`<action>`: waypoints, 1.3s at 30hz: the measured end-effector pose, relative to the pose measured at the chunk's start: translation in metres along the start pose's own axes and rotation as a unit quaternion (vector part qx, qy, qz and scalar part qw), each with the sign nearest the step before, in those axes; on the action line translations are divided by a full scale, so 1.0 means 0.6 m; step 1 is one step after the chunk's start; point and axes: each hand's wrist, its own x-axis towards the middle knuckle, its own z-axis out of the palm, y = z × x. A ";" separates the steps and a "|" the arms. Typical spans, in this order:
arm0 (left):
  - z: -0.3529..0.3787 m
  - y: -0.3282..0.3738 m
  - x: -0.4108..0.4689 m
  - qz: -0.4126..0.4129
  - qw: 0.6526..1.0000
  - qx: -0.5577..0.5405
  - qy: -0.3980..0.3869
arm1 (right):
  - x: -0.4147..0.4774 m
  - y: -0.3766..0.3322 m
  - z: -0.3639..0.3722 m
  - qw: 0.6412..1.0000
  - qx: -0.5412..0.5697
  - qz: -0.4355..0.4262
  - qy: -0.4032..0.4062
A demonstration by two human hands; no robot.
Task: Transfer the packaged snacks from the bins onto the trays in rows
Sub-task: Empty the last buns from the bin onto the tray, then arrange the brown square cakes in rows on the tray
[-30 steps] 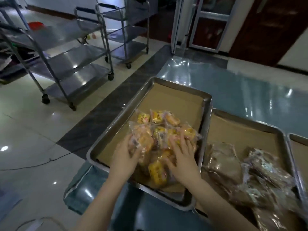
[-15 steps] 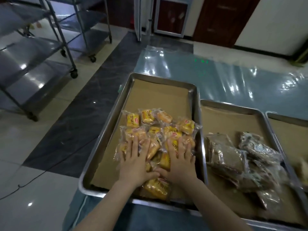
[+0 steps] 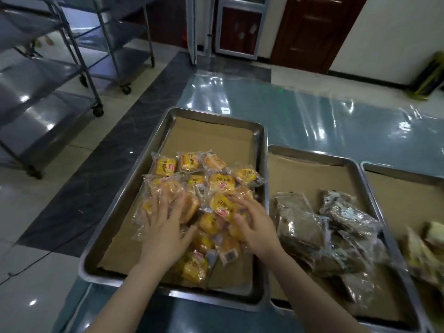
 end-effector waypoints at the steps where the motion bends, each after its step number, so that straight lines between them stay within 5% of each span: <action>1: 0.005 0.018 -0.002 0.001 1.000 0.005 0.012 | -0.007 0.015 -0.022 1.000 -0.007 -0.010 0.028; 5: 0.040 0.112 -0.010 0.021 1.000 -0.011 -0.002 | -0.027 0.100 -0.114 0.993 -0.107 -0.014 0.037; 15: 0.158 0.298 -0.030 0.031 0.999 -0.009 -0.018 | -0.031 0.215 -0.212 0.950 -0.279 -0.035 -0.137; 24: 0.202 0.375 0.015 0.034 0.997 -0.013 -0.075 | 0.033 0.240 -0.346 0.990 -0.135 -0.013 0.040; 30: 0.232 0.410 0.065 0.036 0.988 0.022 -0.150 | 0.147 0.332 -0.401 0.985 -0.160 0.051 0.042; 39: 0.275 0.419 0.139 -0.007 0.983 0.008 -0.185 | 0.198 0.426 -0.366 0.969 -0.247 0.006 -0.006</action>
